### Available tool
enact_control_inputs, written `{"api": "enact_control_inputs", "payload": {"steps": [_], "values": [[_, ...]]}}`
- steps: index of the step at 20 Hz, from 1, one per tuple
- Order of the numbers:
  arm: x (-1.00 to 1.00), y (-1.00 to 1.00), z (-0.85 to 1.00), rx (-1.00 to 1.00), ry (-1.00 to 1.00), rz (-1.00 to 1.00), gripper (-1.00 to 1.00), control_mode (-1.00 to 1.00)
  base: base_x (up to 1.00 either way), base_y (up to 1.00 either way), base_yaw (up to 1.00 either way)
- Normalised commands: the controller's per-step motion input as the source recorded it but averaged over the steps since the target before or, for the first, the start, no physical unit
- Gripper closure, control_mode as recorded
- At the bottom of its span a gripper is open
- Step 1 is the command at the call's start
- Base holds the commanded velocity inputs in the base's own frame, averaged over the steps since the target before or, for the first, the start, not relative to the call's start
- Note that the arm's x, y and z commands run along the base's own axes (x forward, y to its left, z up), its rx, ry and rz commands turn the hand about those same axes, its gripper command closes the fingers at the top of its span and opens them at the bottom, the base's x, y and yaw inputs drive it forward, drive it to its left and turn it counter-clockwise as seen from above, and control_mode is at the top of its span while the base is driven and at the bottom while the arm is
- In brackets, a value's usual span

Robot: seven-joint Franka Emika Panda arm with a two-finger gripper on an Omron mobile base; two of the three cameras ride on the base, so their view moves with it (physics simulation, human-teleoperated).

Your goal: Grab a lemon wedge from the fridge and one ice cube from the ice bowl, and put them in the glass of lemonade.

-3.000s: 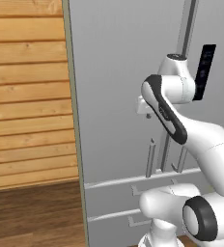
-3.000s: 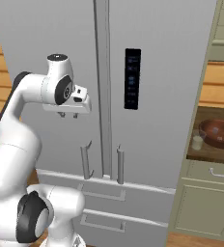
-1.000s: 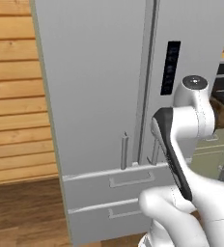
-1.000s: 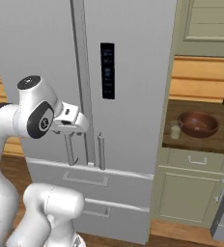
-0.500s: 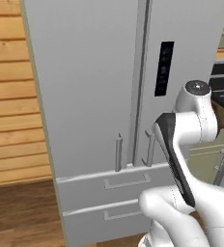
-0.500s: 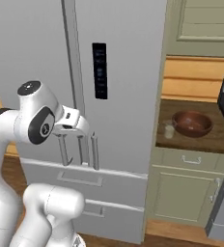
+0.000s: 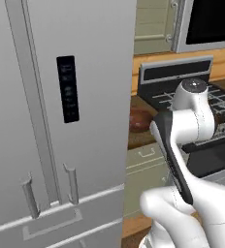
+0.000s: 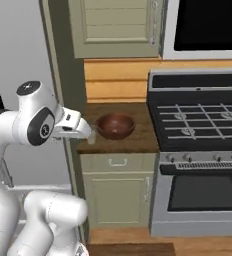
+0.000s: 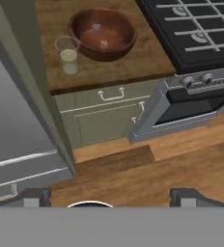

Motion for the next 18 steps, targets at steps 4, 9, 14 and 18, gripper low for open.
{"api": "enact_control_inputs", "payload": {"steps": [4,9,14,18], "values": [[0.0,0.0,0.0,0.0,0.0,0.0,-1.0,1.0,0.28,-1.0,-0.33],[0.0,0.0,0.0,0.0,0.0,0.0,-1.0,1.0,0.94,-0.84,0.19],[0.0,0.0,0.0,0.0,0.0,0.0,-1.0,1.0,0.77,-0.15,0.46],[0.0,0.0,0.0,0.0,0.0,0.0,-1.0,1.0,0.96,0.51,0.22]]}}
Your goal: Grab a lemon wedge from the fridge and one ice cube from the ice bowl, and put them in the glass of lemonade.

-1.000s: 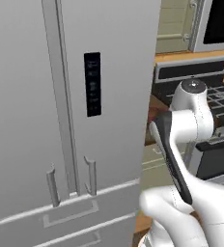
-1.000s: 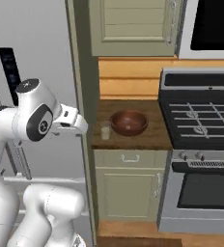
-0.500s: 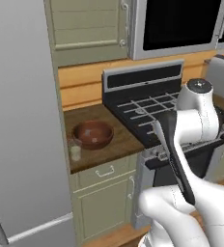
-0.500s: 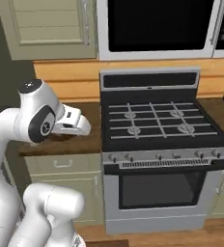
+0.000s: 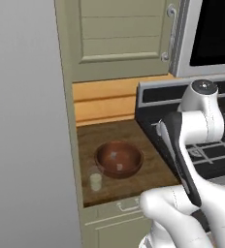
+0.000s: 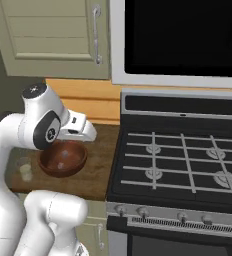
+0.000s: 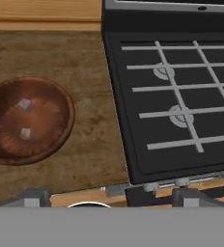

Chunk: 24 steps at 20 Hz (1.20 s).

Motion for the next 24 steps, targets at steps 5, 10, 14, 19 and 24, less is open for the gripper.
{"api": "enact_control_inputs", "payload": {"steps": [5,10,14,19,24], "values": [[0.0,0.0,0.0,0.0,0.0,0.0,-1.0,1.0,0.51,0.69,0.16],[0.0,0.0,0.0,0.0,0.0,0.0,-1.0,1.0,0.0,0.91,0.24],[0.2,0.0,-0.13,0.03,0.0,0.04,-1.0,-1.0,0.41,0.37,0.13],[0.99,0.04,-0.91,0.16,0.08,0.09,-1.0,-1.0,0.0,0.0,0.0],[1.0,0.67,-0.92,-0.02,0.17,-0.02,-1.0,-1.0,0.0,0.0,0.0]]}}
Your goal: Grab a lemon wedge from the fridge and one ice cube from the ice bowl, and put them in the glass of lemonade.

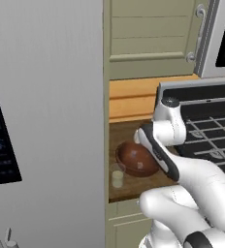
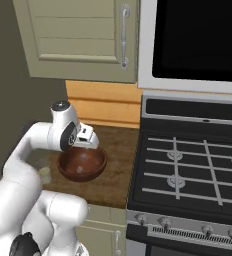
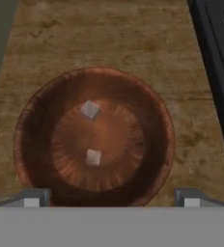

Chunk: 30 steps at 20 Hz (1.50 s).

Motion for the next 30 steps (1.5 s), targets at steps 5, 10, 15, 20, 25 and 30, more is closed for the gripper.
{"api": "enact_control_inputs", "payload": {"steps": [5,10,15,20,25,30], "values": [[0.96,0.23,-0.61,-0.01,0.06,-0.07,-1.0,-1.0,0.0,0.0,0.0],[0.68,0.0,-0.62,0.06,0.05,-0.03,-1.0,-1.0,0.0,0.0,0.0],[0.13,0.0,-0.27,0.09,0.08,0.0,-1.0,-1.0,0.0,0.0,0.0],[0.37,0.02,-0.36,0.0,0.07,0.0,-1.0,-1.0,0.0,0.0,0.0],[0.27,0.15,-0.63,0.0,0.12,0.0,-1.0,-1.0,0.0,0.0,0.0],[0.24,0.16,-0.32,0.0,0.03,0.0,-1.0,-1.0,0.0,0.0,0.0]]}}
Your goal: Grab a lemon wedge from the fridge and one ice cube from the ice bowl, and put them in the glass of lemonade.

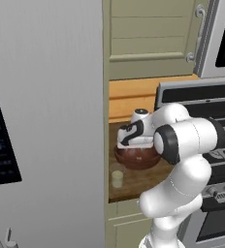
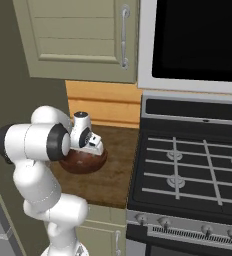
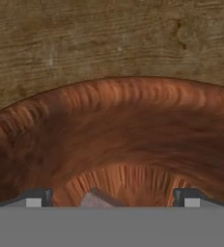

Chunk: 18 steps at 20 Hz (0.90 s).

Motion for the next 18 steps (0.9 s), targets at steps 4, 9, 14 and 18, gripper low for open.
{"api": "enact_control_inputs", "payload": {"steps": [4,9,14,18], "values": [[-0.33,0.03,-0.19,0.0,0.0,0.0,-1.0,-1.0,0.0,0.0,0.0],[-0.06,0.05,-0.04,-0.01,0.0,0.01,-1.0,-1.0,0.0,0.0,0.0],[-0.07,0.03,-0.04,0.0,-0.05,0.22,-1.0,-1.0,0.0,0.0,0.0],[-0.11,0.0,0.0,0.0,-0.04,0.2,-1.0,-1.0,0.0,0.0,0.0]]}}
